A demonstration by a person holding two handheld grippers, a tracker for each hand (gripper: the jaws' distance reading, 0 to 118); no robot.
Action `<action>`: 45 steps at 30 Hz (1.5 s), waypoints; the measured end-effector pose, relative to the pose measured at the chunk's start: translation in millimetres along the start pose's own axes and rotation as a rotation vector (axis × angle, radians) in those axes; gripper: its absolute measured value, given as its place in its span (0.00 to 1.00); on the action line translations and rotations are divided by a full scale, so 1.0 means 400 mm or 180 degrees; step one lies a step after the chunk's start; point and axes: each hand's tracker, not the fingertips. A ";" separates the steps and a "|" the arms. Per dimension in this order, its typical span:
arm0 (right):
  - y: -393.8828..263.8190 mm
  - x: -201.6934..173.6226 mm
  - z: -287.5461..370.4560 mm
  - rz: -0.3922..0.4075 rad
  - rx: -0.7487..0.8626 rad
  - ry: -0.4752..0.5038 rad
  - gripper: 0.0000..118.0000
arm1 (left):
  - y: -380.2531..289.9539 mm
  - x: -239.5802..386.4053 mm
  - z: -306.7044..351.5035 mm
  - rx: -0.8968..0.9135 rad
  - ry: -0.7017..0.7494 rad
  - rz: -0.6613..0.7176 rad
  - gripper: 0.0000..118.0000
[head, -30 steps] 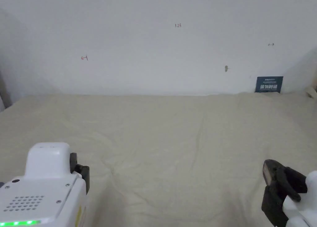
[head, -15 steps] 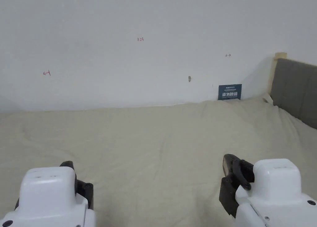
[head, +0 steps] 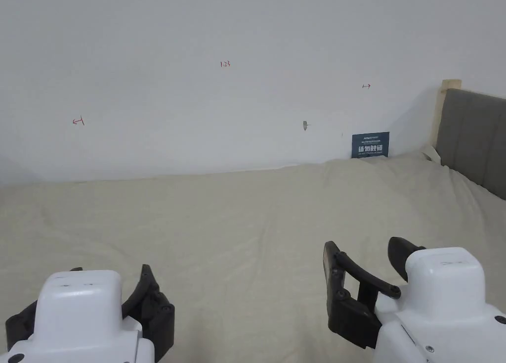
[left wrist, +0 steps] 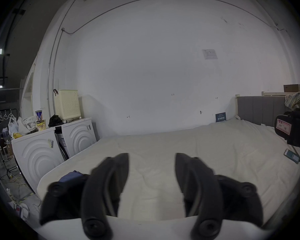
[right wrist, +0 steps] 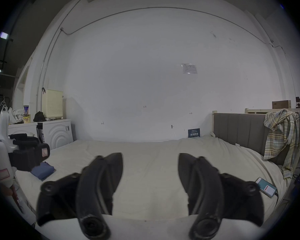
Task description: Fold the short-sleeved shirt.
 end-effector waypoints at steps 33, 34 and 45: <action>0.004 -0.039 0.008 0.0452 0.0010 -0.0352 0.78 | 0.024 -0.017 0.031 0.0029 -0.0233 0.0165 1.00; 0.003 -0.050 0.008 0.0593 0.0043 -0.0542 0.78 | 0.025 -0.017 0.032 0.0034 -0.0224 0.0165 1.00; 0.022 -0.043 0.027 0.0319 -0.0144 -0.0251 0.84 | 0.029 -0.023 0.040 0.0035 -0.0238 0.0190 1.00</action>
